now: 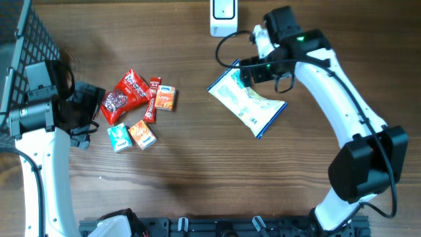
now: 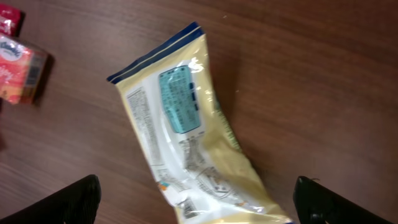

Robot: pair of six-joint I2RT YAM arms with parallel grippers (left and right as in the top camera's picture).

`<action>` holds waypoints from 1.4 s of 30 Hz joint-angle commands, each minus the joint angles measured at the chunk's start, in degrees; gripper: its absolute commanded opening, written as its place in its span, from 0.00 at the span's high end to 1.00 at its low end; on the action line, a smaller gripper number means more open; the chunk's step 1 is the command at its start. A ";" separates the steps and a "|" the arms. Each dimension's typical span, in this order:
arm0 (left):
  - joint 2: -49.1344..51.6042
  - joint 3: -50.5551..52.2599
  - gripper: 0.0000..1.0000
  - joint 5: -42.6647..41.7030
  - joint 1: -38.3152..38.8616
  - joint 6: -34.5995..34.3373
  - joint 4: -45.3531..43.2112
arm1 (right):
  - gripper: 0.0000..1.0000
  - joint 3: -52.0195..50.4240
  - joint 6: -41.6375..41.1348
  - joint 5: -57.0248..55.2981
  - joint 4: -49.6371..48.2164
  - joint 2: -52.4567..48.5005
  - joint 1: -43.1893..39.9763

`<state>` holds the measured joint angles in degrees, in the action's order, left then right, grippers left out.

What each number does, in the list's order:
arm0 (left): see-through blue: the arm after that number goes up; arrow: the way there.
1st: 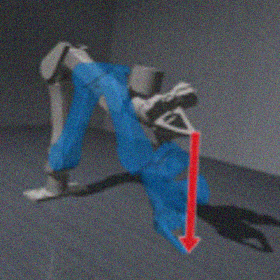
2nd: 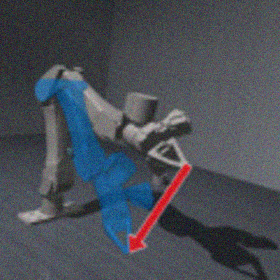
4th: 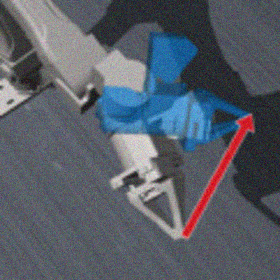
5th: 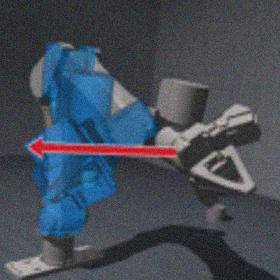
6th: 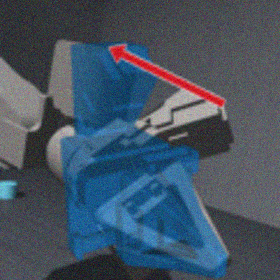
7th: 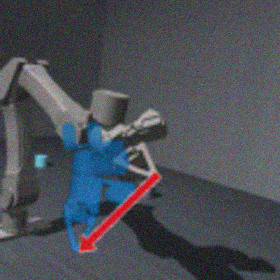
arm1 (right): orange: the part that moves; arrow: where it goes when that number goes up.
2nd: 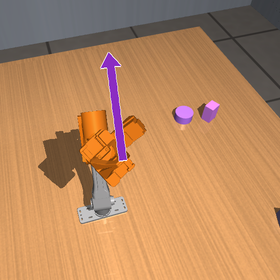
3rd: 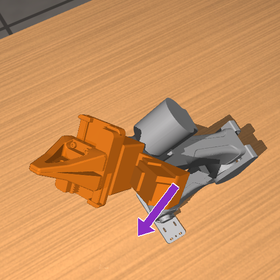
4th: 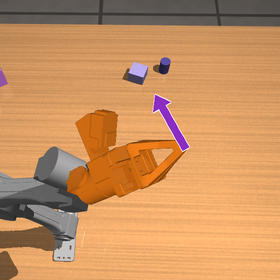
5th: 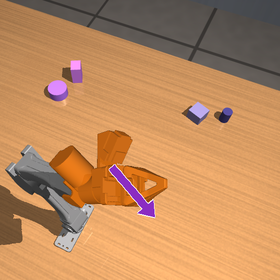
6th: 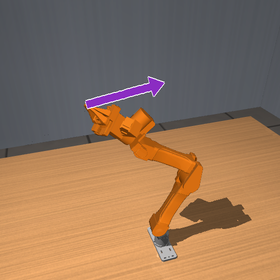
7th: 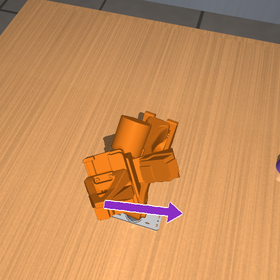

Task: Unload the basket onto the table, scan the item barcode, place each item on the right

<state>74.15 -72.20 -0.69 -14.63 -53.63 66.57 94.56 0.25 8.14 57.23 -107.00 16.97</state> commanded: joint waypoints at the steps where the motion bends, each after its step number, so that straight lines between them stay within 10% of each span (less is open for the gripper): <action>1: 0.11 -0.15 0.00 0.79 -0.28 0.72 -0.09 | 0.00 -3.41 7.41 0.96 -3.06 -2.67 -1.18; 38: 0.11 -0.15 0.00 0.79 -0.28 0.72 -0.11 | 0.00 -8.96 9.33 44.28 -6.54 -20.44 -15.87; 42: 0.11 -0.15 0.00 0.79 -0.28 0.72 -0.11 | 0.16 -8.96 10.32 47.30 -4.48 -20.44 -15.82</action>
<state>74.15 -72.20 -0.69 -14.63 -53.63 66.46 85.93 8.86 50.22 51.64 -126.08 0.93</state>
